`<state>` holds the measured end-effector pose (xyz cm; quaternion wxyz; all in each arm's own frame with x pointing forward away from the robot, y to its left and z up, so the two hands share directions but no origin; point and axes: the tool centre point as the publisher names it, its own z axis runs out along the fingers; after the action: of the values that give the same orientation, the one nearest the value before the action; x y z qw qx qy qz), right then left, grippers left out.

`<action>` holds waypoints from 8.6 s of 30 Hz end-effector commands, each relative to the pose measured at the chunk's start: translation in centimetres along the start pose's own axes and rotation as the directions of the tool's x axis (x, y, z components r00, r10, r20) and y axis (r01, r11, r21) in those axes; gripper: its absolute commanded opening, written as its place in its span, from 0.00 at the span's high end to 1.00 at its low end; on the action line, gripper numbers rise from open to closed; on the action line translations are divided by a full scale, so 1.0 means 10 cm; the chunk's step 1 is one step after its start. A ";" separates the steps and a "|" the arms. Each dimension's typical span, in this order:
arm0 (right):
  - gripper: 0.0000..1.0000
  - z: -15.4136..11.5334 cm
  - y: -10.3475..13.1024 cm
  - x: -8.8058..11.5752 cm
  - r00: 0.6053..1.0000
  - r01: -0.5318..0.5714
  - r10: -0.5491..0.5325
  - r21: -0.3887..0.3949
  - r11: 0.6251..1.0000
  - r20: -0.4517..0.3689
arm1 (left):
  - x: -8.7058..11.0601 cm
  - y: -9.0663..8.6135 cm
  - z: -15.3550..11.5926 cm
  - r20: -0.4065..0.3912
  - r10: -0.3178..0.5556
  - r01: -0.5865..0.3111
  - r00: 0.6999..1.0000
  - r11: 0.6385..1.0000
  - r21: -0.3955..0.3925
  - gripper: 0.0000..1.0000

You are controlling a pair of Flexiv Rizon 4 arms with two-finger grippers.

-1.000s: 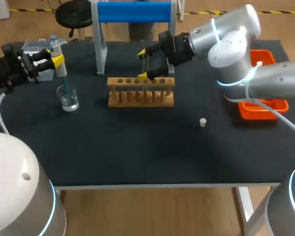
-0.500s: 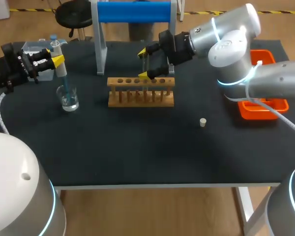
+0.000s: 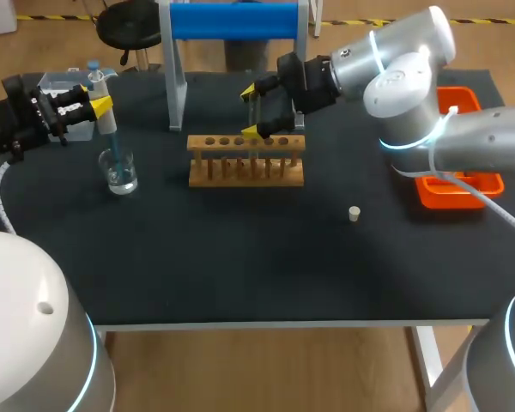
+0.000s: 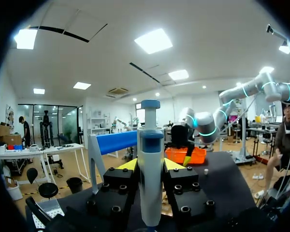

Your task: Invert the test tube, pick up the pipette, mount the tip to pipette, aspirate from beaker and dispense into the tube, eject the tip, return the pipette, and cap with the stopper.

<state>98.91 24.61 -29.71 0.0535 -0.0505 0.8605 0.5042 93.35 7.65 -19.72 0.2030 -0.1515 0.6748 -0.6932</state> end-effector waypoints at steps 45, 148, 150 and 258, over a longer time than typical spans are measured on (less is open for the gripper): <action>0.00 -0.01 0.00 0.00 1.000 0.000 0.000 0.000 1.000 -0.002 | 0.55 -2.09 1.62 -0.170 0.062 -0.060 0.983 0.998 0.017 1.00; 0.00 0.12 0.00 0.01 1.000 -0.006 0.006 0.010 1.000 -0.005 | 0.75 -1.94 2.60 -0.368 -0.087 0.114 0.926 0.992 0.053 1.00; 0.00 0.12 0.00 0.01 1.000 -0.006 0.006 0.013 1.000 -0.007 | 0.75 -1.94 2.60 -0.368 -0.087 0.114 0.926 0.992 0.053 1.00; 0.00 0.08 -0.01 0.01 1.000 -0.011 0.011 0.041 0.999 0.009 | 0.66 -1.75 2.58 -0.354 -0.109 0.133 0.929 0.990 0.043 1.00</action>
<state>98.83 25.31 -30.29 0.0558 -0.0422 0.8705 0.4872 98.44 -17.97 -1.42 0.0433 -0.0624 0.6669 -0.7413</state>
